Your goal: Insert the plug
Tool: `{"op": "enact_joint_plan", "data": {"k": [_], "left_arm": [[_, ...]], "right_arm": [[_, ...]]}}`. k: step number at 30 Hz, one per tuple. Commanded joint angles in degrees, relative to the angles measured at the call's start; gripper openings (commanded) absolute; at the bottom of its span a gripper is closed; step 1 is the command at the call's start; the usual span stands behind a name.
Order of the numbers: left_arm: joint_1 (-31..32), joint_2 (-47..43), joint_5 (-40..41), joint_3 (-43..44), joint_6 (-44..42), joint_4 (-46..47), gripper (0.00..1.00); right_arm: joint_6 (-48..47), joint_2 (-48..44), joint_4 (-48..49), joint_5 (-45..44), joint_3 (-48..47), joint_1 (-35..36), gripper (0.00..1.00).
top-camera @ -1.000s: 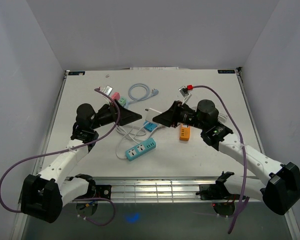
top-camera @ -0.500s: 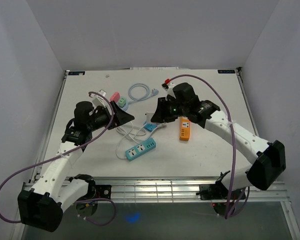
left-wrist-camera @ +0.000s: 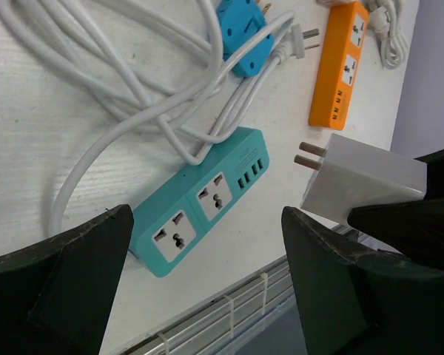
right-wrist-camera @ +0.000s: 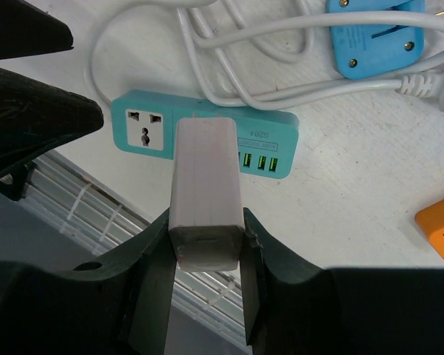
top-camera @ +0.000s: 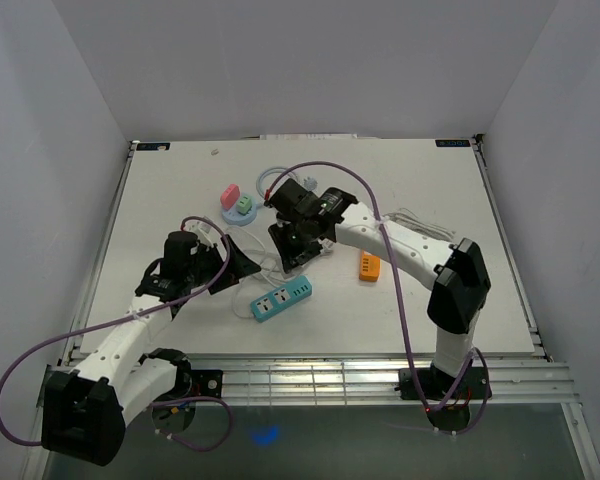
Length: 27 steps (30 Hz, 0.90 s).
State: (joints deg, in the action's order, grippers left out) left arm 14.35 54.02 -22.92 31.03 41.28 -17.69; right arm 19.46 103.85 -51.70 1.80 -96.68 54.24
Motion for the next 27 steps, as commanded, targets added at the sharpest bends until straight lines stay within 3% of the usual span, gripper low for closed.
{"op": "enact_joint_plan", "data": {"k": [1, 8, 20, 27], "left_arm": [[-0.3, -1.8, 1.7, -2.0, 1.7, 3.8, 0.91], [-0.2, -1.3, 1.6, -6.2, 2.3, 7.0, 0.86], [-0.3, -1.0, 2.3, -10.8, 2.5, 11.4, 0.70], [-0.3, -0.9, 2.1, -12.8, 2.2, 13.2, 0.66]], "right_arm": [[-1.6, 4.0, -7.5, -4.3, -6.5, 2.1, 0.08], [-2.0, 11.1, -14.5, -6.5, -13.6, 4.4, 0.08], [-2.2, 15.2, -15.1, -5.7, -14.1, 6.0, 0.08], [-1.4, 16.9, -14.1, -4.4, -14.9, 6.3, 0.08]]}}
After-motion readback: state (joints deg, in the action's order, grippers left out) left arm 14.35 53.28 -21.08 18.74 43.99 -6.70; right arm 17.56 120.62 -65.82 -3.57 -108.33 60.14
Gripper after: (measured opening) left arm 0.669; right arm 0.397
